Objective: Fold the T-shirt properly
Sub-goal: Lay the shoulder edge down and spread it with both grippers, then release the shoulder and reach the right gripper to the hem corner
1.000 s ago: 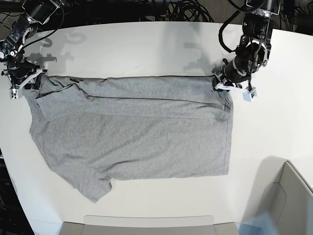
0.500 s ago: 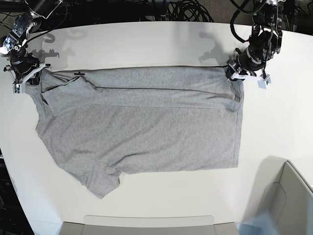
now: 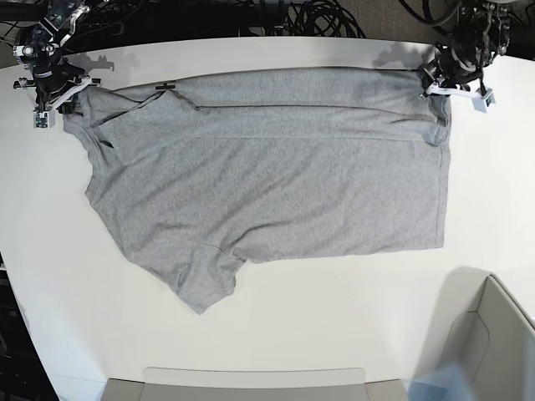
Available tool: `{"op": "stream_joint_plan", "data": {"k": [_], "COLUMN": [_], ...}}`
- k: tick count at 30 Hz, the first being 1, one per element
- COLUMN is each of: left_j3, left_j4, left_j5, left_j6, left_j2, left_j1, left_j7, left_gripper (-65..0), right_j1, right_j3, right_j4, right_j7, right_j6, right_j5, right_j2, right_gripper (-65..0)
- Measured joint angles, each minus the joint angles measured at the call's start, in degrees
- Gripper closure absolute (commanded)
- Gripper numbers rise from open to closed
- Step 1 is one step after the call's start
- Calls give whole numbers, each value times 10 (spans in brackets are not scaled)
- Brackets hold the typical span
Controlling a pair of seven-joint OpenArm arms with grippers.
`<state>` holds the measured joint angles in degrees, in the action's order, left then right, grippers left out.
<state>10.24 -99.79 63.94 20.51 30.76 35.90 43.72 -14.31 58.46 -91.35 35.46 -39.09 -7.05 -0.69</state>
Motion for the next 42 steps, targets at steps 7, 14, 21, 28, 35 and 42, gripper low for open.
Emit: {"op": "stream_joint_plan", "data": {"k": [7,14,21,28,35,42], "left_j3": [11,14,14,16,16,14], "left_j4": [1,-47,-110,-142,-154,-155], "left_j5": [0,-20,-23,-22,-23,-23], "left_j6": [1,17,19,21,23,24], "left_j2": [9,11,9,9,9,8], "left_j1": [4,14,23,28,0,-66], "left_j7": [12,11,11,11,11,12], "left_gripper": [0,-10,-218,-190,-128,0], "right_j1": [-14,-28,0,21,114,214], "right_j3": [1,22,31,37,-11,-176], "right_j4": [-14,-92,-164,-204,-215,-152], "right_j7": [-9,29,25,35,33,21], "right_j6": [0,0,0,0,0,0], "right_j5": [0,-23,-19,-22,-47,-165], "right_j2": [16,52,52,50,45,56], "right_gripper": [-23,-24,-157,-236,-216,-184]}}
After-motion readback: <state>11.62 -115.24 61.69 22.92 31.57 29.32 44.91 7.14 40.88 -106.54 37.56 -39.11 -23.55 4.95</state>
